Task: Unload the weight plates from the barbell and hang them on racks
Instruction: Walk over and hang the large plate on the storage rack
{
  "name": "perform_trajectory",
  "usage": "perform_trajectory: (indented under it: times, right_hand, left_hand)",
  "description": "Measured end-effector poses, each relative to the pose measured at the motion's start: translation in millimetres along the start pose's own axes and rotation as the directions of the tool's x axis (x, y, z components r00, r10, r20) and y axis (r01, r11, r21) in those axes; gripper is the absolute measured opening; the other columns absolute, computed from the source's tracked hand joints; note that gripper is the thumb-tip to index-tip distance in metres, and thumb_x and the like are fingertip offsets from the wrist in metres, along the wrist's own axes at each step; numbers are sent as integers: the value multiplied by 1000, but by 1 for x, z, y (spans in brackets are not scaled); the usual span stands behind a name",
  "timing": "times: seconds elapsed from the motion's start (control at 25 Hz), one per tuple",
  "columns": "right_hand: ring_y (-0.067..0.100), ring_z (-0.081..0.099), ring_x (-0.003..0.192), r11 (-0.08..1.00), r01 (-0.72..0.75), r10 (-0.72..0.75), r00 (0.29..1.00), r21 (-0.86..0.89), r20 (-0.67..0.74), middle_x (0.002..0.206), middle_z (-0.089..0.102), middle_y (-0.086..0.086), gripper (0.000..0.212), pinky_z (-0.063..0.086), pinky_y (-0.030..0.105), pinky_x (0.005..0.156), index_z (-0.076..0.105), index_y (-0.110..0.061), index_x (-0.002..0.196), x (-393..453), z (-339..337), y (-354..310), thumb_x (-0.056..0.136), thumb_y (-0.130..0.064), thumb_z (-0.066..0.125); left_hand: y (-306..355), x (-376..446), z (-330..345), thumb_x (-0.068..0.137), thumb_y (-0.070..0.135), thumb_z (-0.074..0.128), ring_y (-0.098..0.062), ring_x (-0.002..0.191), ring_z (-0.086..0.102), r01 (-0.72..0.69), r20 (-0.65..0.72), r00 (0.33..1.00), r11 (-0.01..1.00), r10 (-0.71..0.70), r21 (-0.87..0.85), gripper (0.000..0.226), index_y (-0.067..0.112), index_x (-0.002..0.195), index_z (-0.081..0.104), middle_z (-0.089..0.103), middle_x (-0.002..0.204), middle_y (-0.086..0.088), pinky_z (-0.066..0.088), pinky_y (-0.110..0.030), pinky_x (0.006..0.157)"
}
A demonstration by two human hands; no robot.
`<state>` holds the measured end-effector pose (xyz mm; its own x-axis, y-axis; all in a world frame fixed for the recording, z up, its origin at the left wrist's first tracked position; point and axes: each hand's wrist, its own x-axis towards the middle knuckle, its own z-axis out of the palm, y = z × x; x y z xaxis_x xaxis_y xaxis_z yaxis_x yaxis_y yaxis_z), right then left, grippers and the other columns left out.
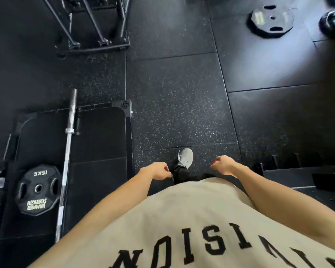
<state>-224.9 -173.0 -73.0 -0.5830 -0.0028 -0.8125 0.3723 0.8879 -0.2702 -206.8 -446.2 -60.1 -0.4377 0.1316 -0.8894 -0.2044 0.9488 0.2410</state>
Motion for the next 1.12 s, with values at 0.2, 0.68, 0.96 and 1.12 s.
perform_trajectory:
  times: [0.2, 0.68, 0.96, 1.12]
  right_hand:
    - [32, 57, 117, 992, 6, 1, 999, 127, -51, 125, 61, 16, 33, 45, 35, 97, 63, -3, 123, 78, -130, -66, 96, -19, 55]
    - [30, 60, 112, 981, -190, 191, 981, 31, -22, 127, 61, 12, 40, 48, 33, 89, 60, -2, 125, 254, -338, -130, 97, -29, 53]
    - [35, 59, 112, 844, -254, 391, 894, 472, -220, 118, 66, 18, 35, 47, 35, 92, 68, 1, 112, 326, -488, -143, 93, -26, 57]
    - [34, 61, 108, 783, -281, 395, 914, 555, -95, 114, 68, 18, 34, 48, 36, 90, 69, 2, 109, 369, -535, -131, 91, -25, 60]
  left_hand:
    - [24, 56, -181, 95, 42, 57, -23, 115, 54, -3, -182, 983, 989, -24, -145, 37, 20, 125, 58, 58, 128, -3, 43, -37, 97]
    - [109, 234, -452, 93, 41, 56, -24, 115, 56, 2, -38, 999, 981, 6, 193, 33, 20, 117, 64, 62, 128, -3, 45, -37, 100]
    - [261, 330, -647, 97, 37, 55, -23, 115, 54, -174, 15, 984, 927, 179, 331, 33, 17, 124, 56, 58, 126, -4, 41, -35, 93]
    - [356, 383, -682, 97, 37, 54, -22, 113, 55, -241, 144, 970, 864, 198, 442, 32, 18, 123, 56, 58, 127, -2, 44, -40, 100]
